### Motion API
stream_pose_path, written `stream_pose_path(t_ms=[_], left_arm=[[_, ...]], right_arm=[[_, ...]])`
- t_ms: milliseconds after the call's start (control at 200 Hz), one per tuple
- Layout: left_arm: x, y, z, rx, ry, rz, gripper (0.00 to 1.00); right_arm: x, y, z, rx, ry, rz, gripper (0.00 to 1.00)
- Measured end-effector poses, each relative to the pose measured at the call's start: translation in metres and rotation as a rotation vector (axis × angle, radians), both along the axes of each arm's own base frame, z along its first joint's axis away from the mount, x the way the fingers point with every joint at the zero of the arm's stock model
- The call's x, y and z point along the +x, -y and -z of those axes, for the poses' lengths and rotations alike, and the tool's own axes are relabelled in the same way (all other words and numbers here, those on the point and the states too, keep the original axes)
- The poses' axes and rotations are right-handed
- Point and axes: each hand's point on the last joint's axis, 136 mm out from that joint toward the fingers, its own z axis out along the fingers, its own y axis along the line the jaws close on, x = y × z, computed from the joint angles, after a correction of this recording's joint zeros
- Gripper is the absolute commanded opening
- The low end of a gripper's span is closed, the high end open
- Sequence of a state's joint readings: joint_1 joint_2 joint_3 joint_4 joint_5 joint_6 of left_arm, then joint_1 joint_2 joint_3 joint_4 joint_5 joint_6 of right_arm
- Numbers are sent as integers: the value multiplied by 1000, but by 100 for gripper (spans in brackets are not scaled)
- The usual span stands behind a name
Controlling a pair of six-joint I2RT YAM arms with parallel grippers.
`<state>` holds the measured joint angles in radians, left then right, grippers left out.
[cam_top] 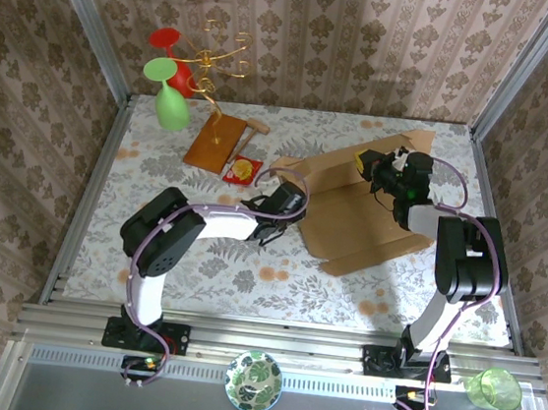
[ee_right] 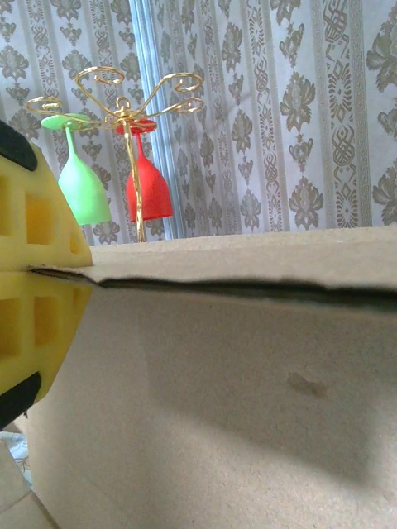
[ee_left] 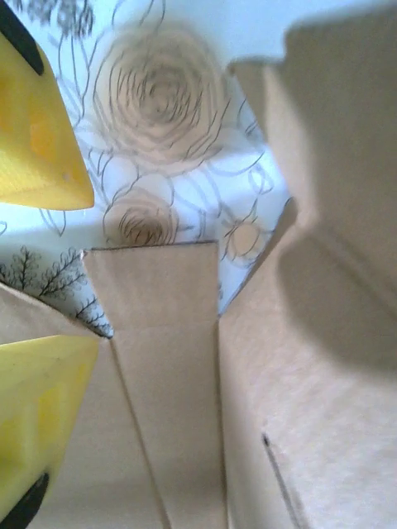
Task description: Fold the paper box
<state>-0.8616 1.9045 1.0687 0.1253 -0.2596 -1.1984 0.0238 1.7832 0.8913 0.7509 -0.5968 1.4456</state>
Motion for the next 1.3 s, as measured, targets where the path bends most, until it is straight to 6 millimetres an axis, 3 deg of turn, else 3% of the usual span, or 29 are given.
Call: stream_pose_path(t_ms=[270, 480, 785, 1060, 1295], left_arm=[[24, -11, 4, -24, 11, -22, 47], [34, 12, 2, -79, 18, 15, 46], [29, 32, -5, -134, 11, 63, 36], [29, 53, -19, -185, 53, 111, 35], [30, 74, -12, -201, 66, 167, 35]], right_arm=[[-1, 1, -1, -1, -6, 4, 0], [0, 3, 0, -4, -10, 16, 0], [1, 4, -1, -5, -8, 24, 0], [1, 4, -1, -5, -7, 25, 0], [2, 6, -1, -8, -7, 39, 0]])
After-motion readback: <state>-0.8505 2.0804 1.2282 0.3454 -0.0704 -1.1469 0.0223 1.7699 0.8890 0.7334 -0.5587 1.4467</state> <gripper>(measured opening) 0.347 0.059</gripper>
